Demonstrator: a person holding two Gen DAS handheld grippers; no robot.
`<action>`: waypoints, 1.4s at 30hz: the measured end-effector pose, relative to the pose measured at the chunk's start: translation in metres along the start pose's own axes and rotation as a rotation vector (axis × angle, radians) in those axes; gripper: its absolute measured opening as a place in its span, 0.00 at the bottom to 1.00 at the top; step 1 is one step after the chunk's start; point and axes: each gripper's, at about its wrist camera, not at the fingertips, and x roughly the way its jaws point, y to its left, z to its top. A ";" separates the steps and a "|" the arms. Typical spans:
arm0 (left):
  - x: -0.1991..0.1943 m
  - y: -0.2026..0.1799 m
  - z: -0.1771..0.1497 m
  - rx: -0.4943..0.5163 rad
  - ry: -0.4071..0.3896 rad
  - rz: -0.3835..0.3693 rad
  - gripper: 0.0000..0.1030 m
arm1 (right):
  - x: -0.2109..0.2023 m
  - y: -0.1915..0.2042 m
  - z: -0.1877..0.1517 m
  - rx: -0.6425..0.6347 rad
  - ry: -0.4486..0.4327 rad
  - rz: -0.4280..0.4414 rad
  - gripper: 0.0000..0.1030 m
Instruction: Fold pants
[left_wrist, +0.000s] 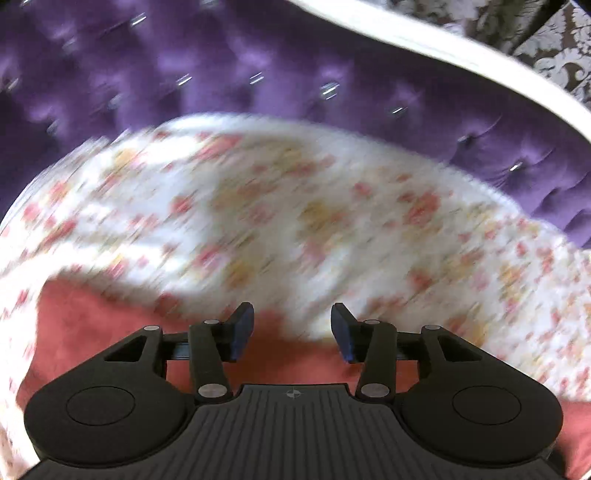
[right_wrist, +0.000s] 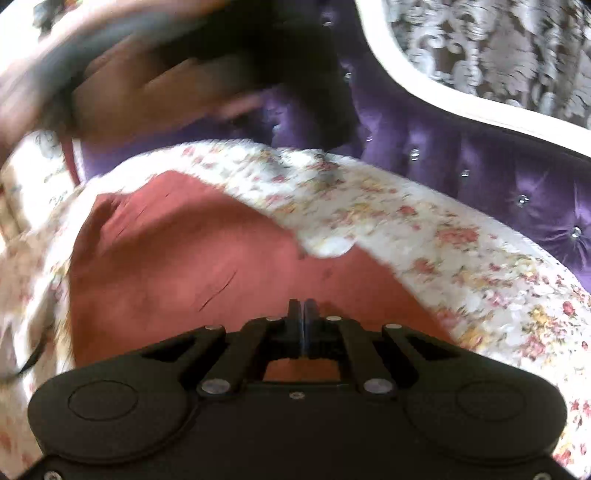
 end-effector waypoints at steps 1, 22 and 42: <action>0.000 0.012 -0.015 -0.012 -0.010 0.028 0.43 | 0.006 -0.007 0.005 0.035 -0.002 -0.001 0.12; -0.043 0.052 -0.143 0.007 -0.108 0.045 0.43 | -0.046 -0.026 -0.008 0.257 0.005 -0.099 0.14; -0.034 -0.030 -0.214 0.158 -0.041 0.040 0.45 | -0.136 0.089 -0.122 -0.183 0.055 -0.218 0.40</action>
